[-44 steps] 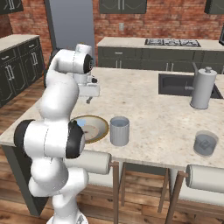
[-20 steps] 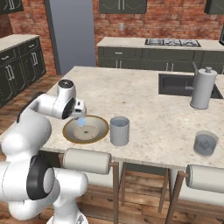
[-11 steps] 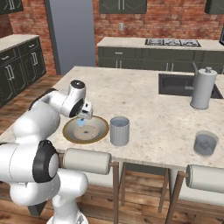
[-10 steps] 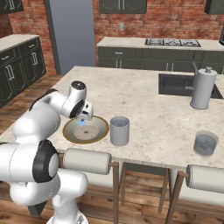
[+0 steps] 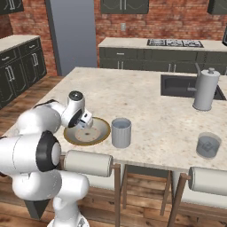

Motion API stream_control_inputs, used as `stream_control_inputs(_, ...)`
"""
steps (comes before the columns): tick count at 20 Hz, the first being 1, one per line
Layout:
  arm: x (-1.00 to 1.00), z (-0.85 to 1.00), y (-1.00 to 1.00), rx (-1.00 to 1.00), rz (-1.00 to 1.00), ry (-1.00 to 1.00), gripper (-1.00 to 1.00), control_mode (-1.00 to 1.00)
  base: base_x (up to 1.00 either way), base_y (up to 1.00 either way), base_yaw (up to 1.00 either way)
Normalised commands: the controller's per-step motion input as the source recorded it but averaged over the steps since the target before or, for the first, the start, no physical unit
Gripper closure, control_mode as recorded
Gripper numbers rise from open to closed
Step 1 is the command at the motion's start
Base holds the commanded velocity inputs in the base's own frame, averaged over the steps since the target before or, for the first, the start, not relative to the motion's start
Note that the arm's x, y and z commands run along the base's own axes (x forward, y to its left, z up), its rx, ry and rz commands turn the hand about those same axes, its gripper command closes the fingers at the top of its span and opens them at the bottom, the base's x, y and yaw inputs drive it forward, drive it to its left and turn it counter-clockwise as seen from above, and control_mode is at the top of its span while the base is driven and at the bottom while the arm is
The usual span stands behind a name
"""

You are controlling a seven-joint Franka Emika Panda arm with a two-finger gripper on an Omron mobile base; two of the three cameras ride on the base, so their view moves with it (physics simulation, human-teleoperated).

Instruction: There are four ice cubes in the ice bowl. Place two ice cubes in each glass of water.

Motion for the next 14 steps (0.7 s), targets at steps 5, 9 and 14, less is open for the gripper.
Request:
stream_control_inputs(5,0.39,-0.01,-0.01,0.18,-0.01,0.01,-1.00,-1.00,0.00,0.00,0.00)
stream_control_inputs(9,0.03,-0.32,-0.04,0.13,0.00,0.06,-1.00,-1.00,0.00,0.00,0.00)
stream_control_inputs(14,0.18,-0.26,-0.01,0.10,0.00,0.01,-1.00,-1.00,0.00,0.00,0.00)
